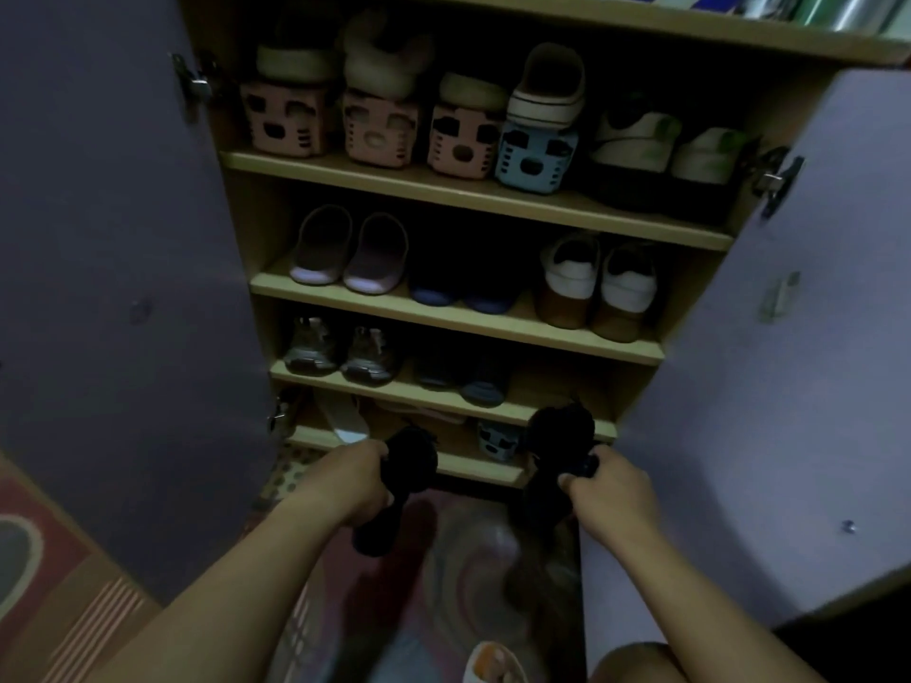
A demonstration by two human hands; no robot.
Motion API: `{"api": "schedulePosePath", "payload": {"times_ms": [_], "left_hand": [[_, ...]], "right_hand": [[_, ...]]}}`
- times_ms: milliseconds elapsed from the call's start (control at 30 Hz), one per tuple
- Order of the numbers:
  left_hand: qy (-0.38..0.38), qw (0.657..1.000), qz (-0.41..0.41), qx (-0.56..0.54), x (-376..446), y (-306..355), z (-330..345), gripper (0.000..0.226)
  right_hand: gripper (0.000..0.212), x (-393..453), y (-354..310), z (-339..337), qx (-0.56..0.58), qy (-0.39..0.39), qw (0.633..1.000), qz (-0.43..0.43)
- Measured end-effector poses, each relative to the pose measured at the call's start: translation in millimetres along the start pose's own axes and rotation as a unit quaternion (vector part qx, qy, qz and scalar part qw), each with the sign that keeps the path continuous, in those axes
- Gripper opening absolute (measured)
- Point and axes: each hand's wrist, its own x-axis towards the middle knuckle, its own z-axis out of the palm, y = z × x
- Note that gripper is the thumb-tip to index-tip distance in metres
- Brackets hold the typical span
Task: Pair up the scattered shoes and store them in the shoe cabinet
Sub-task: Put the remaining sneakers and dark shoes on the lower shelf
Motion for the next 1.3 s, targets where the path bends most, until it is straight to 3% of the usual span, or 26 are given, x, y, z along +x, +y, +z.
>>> {"api": "schedulePosePath", "payload": {"times_ms": [233,400,567,733,867,1000,1067,1134,1200,1300], "left_hand": [[0.04,0.999,0.0,-0.007,18.9,14.0,5.5,0.06],[0.041,0.999,0.006,-0.028,28.3,10.8,12.7,0.048],[0.04,0.998,-0.002,-0.045,34.3,-7.9,11.9,0.042],[0.067,0.996,-0.009,-0.065,34.5,-17.4,11.3,0.038],[0.072,0.994,-0.016,-0.084,35.7,-22.4,11.0,0.031],[0.059,0.991,-0.025,-0.113,32.5,-21.8,8.7,0.032],[0.057,0.989,-0.028,-0.131,36.3,-14.6,9.9,0.023],[0.052,0.985,-0.033,-0.159,32.7,-2.9,9.5,0.027],[0.048,0.981,-0.028,-0.184,29.3,10.8,11.6,0.031],[0.037,0.978,-0.018,-0.205,23.0,28.2,16.9,0.029]], "right_hand": [[0.041,42.7,-23.8,16.2,0.016,0.087,0.996,0.018],[0.03,106.0,-24.5,27.5,-0.001,0.085,0.995,0.052],[0.039,154.5,-7.3,37.8,0.009,0.114,0.99,0.086],[0.032,184.3,0.8,43.1,0.036,0.159,0.979,0.118],[0.038,196.1,6.8,38.7,0.047,0.139,0.978,0.151],[0.051,164.7,0.7,45.1,0.019,0.058,0.983,0.176],[0.045,136.4,-17.4,48.3,-0.002,-0.082,0.986,0.142],[0.045,95.0,-48.9,44.5,0.025,-0.264,0.961,0.085],[0.068,56.2,-77.5,47.0,0.045,-0.359,0.932,0.003],[0.117,-1.4,-92.8,65.0,0.015,-0.384,0.915,-0.119]]}}
